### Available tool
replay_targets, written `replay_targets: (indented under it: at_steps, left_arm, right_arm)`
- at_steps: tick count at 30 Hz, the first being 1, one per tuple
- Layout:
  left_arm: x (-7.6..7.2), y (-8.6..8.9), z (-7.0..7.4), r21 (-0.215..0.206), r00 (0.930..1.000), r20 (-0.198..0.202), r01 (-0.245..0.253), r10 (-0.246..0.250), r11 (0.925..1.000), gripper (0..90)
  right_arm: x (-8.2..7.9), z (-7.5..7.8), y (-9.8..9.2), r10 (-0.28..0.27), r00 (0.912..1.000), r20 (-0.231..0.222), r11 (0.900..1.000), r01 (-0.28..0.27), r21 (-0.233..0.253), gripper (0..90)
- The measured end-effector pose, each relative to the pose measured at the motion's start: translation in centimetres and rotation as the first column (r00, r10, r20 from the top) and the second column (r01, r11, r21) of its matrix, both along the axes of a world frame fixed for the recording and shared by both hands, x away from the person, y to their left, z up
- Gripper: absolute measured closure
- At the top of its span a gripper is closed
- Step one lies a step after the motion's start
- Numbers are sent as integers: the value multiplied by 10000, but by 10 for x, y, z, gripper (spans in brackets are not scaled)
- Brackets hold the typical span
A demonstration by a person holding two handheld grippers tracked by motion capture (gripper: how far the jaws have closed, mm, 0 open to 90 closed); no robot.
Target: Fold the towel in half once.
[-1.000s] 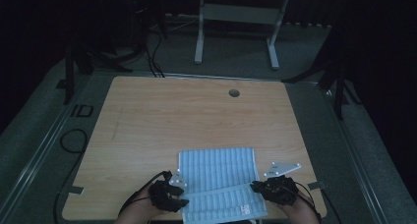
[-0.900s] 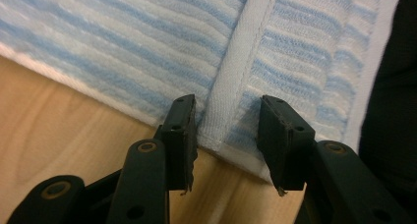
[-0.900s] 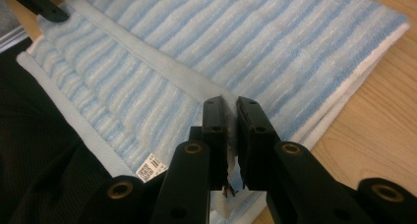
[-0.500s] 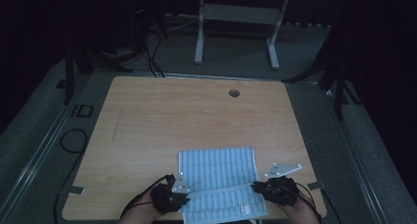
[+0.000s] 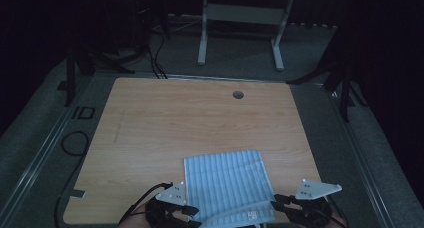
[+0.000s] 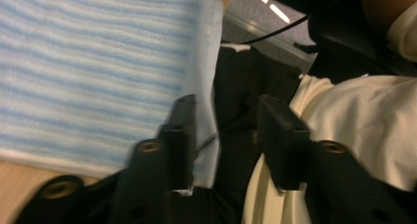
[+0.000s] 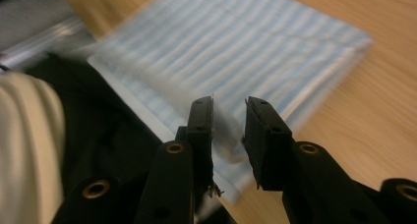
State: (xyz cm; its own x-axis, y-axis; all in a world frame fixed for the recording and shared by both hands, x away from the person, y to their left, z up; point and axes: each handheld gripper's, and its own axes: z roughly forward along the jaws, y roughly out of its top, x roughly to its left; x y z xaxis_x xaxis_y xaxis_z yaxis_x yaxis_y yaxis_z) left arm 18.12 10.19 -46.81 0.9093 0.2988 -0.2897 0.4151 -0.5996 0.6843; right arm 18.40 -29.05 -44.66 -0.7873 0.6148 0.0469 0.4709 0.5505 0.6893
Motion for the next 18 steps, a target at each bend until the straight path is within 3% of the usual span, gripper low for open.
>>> replay_targets:
  at_steps: [1, 3, 5, 9, 12, 13, 18]
  left_arm:
    - [16, 6, -8, 86, 9963, -196, -837, 838, 9965, 574]
    - [24, 6, -14, 559, 9914, 114, -1308, 1304, 9898, 570]
    - [33, 6, -23, 952, 9873, 153, -1590, 1583, 9827, 516]
    - [45, 4, -36, 1372, 9815, 293, -1914, 1892, 9719, 517]
    - [50, 2, -39, 1393, 9795, 234, -2012, 1999, 9696, 517]
    - [53, 1, -41, 1490, 9777, 401, -2097, 2059, 9664, 517]
    - [66, -5, -55, 1713, 9779, 373, -2093, 2059, 9627, 516]
  right_arm:
    - [6, 1, -4, -242, 9997, -70, 9995, 243, 205, 676]
    - [14, -2, -4, -426, 9991, -72, 9987, 428, 261, 674]
    - [22, -9, 0, -409, 9990, -204, 9990, 413, 197, 661]
    - [41, -26, 11, -332, 9982, -508, 9994, 334, 40, 653]
    - [55, -36, 19, -311, 9971, -698, 9995, 309, -38, 644]
    - [55, -36, 19, -311, 9971, -698, 9995, 309, -38, 644]
    - [81, -55, 33, -390, 9954, -875, 9977, 340, -578, 630]
